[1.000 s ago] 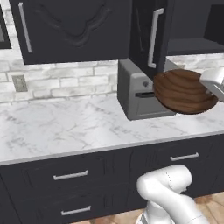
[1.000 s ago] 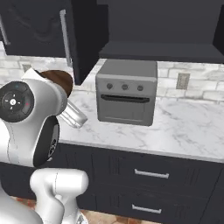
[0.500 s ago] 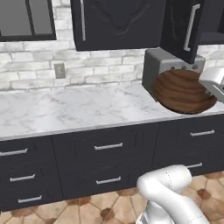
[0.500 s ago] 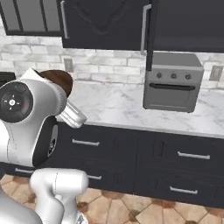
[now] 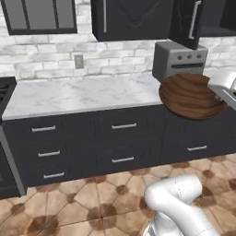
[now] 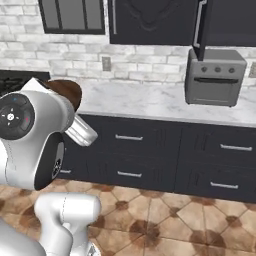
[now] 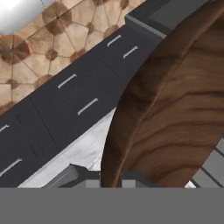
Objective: Take the smaller bowl and place it next to the appetizer plate on the dining counter , and place the larger bowl next to the plate with cooked food.
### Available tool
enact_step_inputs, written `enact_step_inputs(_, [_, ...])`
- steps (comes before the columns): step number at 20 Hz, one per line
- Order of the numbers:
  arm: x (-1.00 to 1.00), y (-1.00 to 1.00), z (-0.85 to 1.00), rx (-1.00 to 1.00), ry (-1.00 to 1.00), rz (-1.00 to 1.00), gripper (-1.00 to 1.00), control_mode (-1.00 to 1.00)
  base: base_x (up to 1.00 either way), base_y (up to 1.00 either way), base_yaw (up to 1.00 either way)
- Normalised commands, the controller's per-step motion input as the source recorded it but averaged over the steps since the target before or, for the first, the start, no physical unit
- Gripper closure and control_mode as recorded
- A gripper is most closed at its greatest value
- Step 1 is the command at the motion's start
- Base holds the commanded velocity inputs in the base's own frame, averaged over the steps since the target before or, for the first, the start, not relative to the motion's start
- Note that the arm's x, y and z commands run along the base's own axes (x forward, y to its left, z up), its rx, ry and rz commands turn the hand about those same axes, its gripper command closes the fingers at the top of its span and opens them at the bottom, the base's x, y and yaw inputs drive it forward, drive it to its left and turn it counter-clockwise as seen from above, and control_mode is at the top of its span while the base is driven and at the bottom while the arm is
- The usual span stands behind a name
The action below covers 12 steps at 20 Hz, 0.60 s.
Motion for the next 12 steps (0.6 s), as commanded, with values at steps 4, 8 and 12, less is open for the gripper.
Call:
enact_step_inputs(4, [0.00, 0.00, 0.00, 0.00, 0.00, 0.00, 1.00, 1.00, -1.00, 0.32, -0.04])
enact_step_inputs(8, [0.00, 0.00, 0.00, 0.00, 0.00, 0.00, 1.00, 1.00, -1.00, 0.26, -0.04])
enact_step_inputs(12, [0.00, 0.00, 0.00, 0.00, 0.00, 0.00, 1.00, 1.00, -1.00, 0.14, -0.03])
